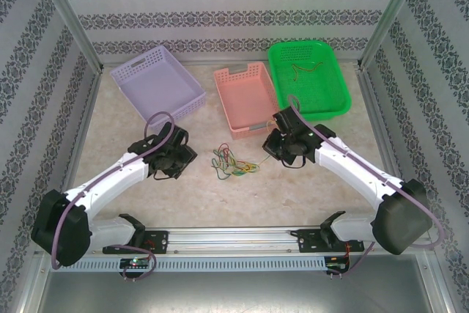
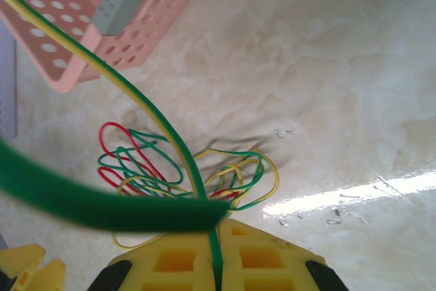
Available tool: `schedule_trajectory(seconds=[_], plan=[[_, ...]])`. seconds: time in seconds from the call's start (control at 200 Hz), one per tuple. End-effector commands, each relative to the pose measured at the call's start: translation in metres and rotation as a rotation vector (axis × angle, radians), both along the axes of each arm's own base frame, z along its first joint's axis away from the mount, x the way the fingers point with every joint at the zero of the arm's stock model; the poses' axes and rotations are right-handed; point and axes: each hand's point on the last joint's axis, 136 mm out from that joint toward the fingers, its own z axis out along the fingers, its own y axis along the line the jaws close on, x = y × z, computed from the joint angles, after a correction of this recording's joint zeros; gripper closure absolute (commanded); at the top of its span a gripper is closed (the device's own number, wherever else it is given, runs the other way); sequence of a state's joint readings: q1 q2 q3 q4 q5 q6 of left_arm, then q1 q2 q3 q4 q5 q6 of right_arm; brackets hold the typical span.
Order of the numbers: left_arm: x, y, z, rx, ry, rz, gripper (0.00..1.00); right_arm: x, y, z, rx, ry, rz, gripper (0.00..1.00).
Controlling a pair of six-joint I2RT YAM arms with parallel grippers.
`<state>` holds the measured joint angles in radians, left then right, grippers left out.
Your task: Untangle the cables
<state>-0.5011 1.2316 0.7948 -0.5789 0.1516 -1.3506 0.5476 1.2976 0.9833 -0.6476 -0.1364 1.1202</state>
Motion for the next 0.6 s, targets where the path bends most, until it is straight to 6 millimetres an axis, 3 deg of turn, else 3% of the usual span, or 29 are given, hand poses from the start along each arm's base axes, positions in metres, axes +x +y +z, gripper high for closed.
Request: schedule_trajectory(seconds=[0.0,0.12,0.25,0.425,0.595], plan=[[0.002,-0.046,0.014,-0.173,0.051,-0.002,0.36,0.002,0.006,0.010,-0.028,-0.028,0.085,1.00],[0.018,-0.081,0.021,-0.218,0.027,-0.058,0.28,-0.002,0.013,0.010,-0.036,-0.022,0.154,1.00],[0.032,-0.105,0.014,-0.158,0.033,-0.204,0.32,-0.010,0.012,0.013,-0.085,-0.034,0.207,1.00],[0.022,-0.113,-0.018,-0.037,0.123,-0.361,0.34,-0.013,0.013,0.030,-0.110,-0.091,0.281,1.00],[0.024,-0.128,-0.032,-0.017,0.124,-0.422,0.42,-0.022,0.011,0.042,-0.105,-0.126,0.326,1.00]])
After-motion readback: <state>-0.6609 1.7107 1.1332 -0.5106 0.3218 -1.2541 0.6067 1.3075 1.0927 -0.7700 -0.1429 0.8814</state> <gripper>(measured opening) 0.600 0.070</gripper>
